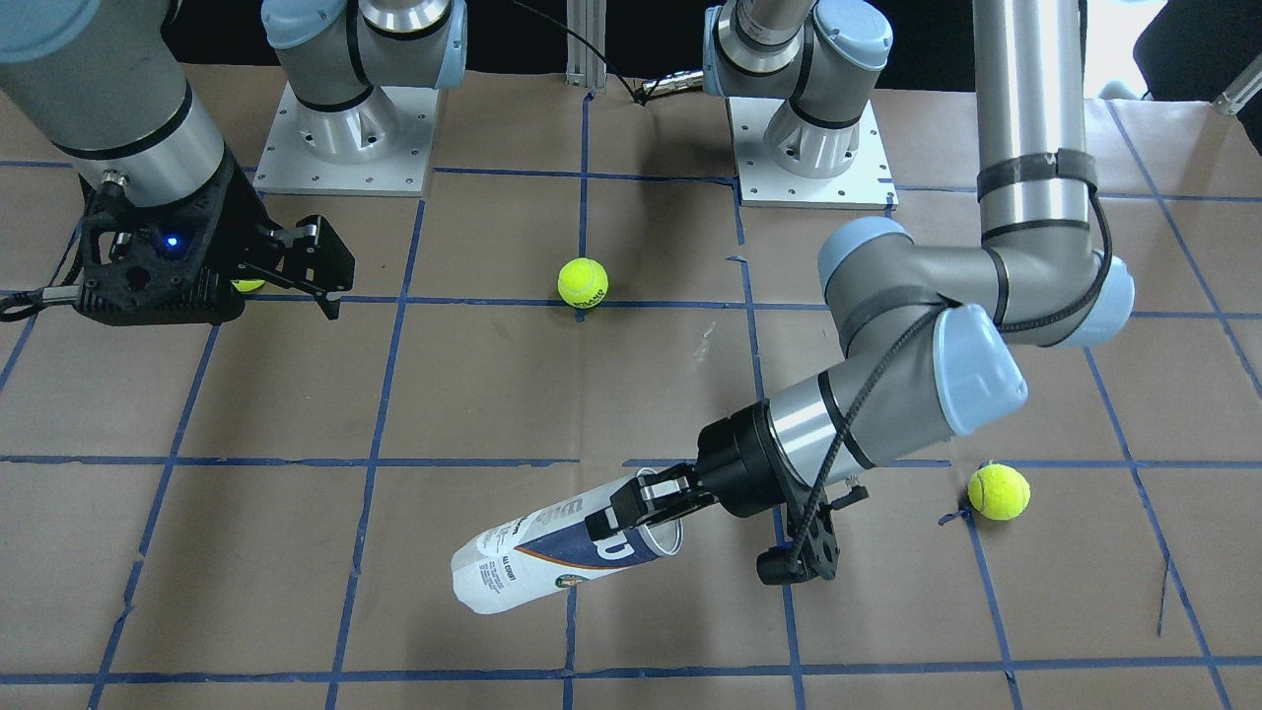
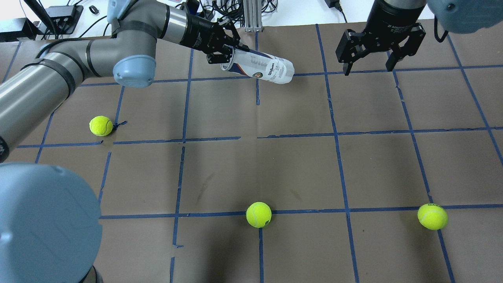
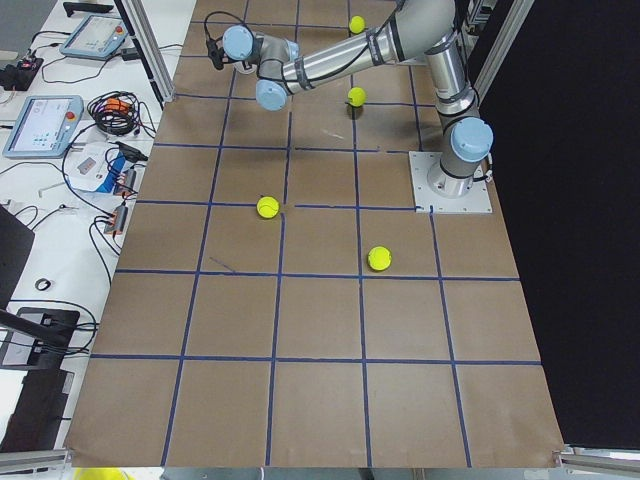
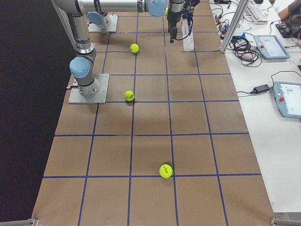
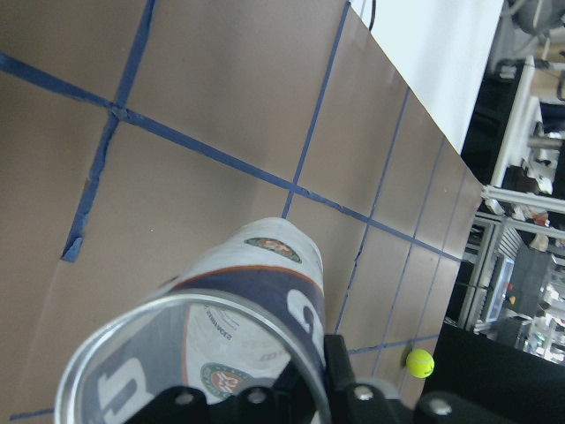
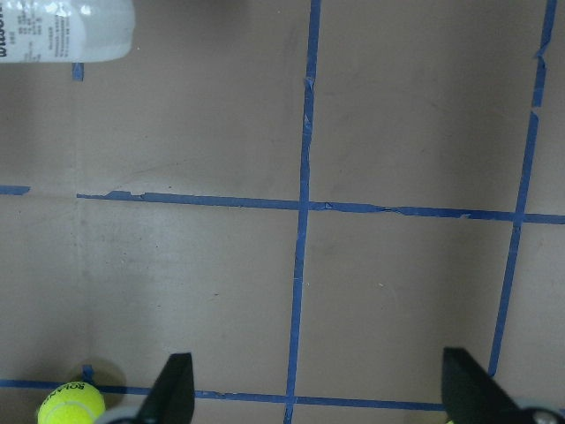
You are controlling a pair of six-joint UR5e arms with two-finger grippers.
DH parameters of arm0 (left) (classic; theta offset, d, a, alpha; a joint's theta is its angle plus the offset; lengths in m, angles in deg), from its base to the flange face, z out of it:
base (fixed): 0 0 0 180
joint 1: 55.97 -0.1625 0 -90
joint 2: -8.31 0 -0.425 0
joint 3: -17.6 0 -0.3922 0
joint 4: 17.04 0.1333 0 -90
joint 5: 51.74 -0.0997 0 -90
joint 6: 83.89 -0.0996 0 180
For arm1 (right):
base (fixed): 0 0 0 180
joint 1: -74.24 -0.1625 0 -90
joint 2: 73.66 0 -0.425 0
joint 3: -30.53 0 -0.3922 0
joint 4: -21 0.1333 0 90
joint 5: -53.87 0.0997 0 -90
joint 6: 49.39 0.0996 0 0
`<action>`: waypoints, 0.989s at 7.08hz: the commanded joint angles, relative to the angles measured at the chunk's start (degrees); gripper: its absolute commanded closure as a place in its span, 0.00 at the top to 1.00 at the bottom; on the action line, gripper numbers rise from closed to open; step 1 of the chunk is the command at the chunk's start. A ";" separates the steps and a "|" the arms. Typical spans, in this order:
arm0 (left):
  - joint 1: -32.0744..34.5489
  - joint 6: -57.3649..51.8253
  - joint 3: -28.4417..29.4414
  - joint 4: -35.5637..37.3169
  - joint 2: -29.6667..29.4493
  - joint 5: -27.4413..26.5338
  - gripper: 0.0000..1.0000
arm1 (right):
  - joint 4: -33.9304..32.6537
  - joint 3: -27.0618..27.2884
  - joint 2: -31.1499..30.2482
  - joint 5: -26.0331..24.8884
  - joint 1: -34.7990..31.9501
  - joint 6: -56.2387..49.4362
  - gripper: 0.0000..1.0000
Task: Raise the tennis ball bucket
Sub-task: 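Grasp the can's end with the left gripper and tilt it upward, then stand the can upright on the table with the left gripper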
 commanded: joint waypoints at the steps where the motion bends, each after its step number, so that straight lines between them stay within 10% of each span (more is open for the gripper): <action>1: 5.37 0.48 2.06 -1.97 3.38 -22.03 0.02 | -0.28 0.13 0.11 0.01 -0.01 0.13 1.00; 4: 12.42 -26.76 15.99 -23.84 -0.38 -50.52 0.02 | -0.55 0.22 0.11 -0.17 -0.01 -0.48 1.00; 7: 13.31 -37.23 18.68 -26.14 -6.17 -51.16 0.02 | -0.46 0.31 0.11 -0.08 0.17 -0.40 1.00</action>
